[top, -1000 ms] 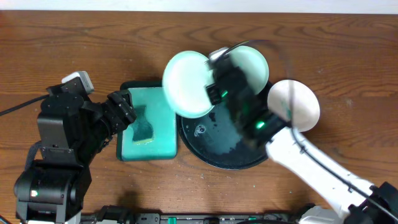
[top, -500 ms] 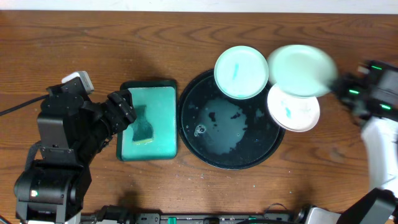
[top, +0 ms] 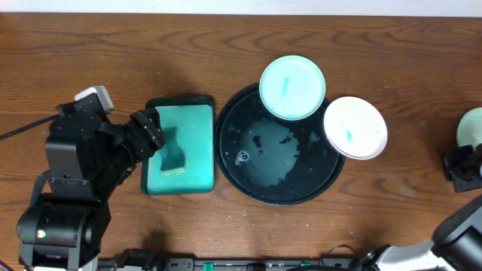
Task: Clean dirty plates on tray and stack at the side
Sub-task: 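Carry the pale green plate right and set it on the table, then grasp the white plate with the right gripper and drag it onto the tray center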
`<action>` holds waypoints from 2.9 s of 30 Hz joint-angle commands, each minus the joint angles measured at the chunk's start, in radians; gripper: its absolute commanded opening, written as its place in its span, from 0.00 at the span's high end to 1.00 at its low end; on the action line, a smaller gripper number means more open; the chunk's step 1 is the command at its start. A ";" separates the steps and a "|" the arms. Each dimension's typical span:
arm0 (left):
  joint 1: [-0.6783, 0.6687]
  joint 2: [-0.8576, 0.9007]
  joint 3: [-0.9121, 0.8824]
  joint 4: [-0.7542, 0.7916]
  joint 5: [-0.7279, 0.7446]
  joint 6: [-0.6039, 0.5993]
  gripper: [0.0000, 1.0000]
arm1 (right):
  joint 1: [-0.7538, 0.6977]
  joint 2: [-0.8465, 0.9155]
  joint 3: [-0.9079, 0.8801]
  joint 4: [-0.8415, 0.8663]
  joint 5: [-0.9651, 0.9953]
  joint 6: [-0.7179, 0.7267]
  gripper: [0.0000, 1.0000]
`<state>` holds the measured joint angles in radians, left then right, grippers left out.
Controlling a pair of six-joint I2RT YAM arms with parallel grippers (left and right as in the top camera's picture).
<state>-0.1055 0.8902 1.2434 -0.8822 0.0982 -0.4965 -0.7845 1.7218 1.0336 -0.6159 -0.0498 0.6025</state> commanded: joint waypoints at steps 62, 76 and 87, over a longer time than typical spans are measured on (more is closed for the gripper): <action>0.005 0.006 0.013 0.002 -0.013 0.006 0.22 | 0.408 -0.053 0.001 0.152 -0.351 -0.593 0.60; 0.005 0.006 0.013 -0.010 -0.012 0.006 0.22 | 0.473 0.143 0.000 0.402 -0.131 -0.828 0.36; 0.005 0.006 0.014 -0.011 -0.012 0.006 0.22 | 0.471 0.218 0.000 0.260 -0.151 -0.765 0.94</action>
<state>-0.1055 0.8951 1.2434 -0.8932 0.0982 -0.4965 -0.3164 1.9007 1.0496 -0.3023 -0.2089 -0.2039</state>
